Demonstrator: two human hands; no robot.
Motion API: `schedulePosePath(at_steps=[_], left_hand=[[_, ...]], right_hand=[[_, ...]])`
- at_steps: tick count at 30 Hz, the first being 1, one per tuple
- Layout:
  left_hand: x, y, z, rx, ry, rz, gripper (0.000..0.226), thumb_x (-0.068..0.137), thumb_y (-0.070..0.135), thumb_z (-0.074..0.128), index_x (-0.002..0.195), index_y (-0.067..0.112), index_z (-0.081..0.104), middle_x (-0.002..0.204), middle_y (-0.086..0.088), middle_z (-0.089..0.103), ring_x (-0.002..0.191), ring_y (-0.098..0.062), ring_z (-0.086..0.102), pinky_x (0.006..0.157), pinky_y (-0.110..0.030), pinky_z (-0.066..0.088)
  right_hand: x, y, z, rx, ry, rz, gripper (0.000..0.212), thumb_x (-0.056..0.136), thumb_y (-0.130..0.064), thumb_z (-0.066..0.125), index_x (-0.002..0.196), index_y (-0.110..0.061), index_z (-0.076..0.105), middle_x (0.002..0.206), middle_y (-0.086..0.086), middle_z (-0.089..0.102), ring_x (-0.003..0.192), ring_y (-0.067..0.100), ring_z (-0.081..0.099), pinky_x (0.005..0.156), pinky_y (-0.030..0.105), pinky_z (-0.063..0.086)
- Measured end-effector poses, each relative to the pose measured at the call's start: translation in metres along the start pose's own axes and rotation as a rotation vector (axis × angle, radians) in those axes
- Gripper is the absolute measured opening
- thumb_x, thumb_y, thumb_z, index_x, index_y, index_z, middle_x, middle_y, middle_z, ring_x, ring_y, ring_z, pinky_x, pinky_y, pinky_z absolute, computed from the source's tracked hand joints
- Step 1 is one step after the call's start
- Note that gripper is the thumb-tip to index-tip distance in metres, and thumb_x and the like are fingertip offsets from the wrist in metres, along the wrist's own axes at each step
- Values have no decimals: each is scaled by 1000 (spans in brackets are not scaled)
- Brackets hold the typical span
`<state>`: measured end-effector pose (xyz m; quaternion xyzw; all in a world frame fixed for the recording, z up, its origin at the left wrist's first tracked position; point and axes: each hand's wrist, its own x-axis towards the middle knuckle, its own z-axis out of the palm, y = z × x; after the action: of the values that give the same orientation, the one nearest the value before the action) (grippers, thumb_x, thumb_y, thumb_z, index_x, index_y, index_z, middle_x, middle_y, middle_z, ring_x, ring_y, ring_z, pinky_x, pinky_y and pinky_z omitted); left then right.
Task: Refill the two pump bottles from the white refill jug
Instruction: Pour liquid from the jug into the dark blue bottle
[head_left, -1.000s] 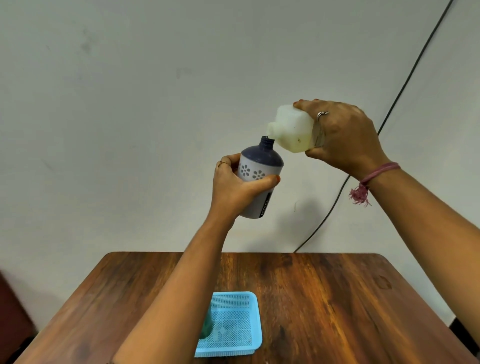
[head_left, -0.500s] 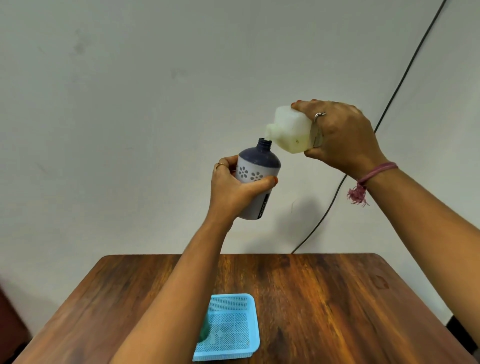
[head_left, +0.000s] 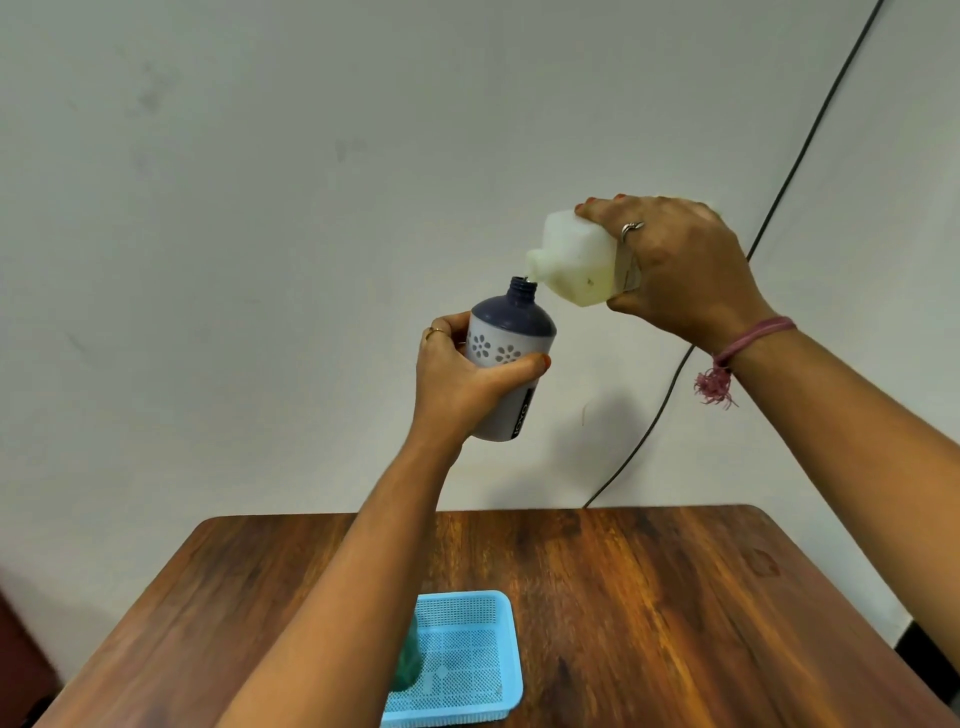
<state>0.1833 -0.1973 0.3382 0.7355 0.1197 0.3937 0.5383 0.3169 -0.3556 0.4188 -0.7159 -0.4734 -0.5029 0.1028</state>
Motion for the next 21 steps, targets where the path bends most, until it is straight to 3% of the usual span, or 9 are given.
schedulePosePath(at_steps=[21], left_hand=[[-2, -2, 0, -21, 17, -1, 71, 59, 24, 88, 117, 19, 46, 107, 3, 56, 86, -5, 58, 62, -15, 47]], right_hand=[[2, -2, 0, -8, 2, -28, 75, 63, -13, 83, 132, -9, 54, 126, 14, 62, 111, 36, 61, 94, 48, 46]])
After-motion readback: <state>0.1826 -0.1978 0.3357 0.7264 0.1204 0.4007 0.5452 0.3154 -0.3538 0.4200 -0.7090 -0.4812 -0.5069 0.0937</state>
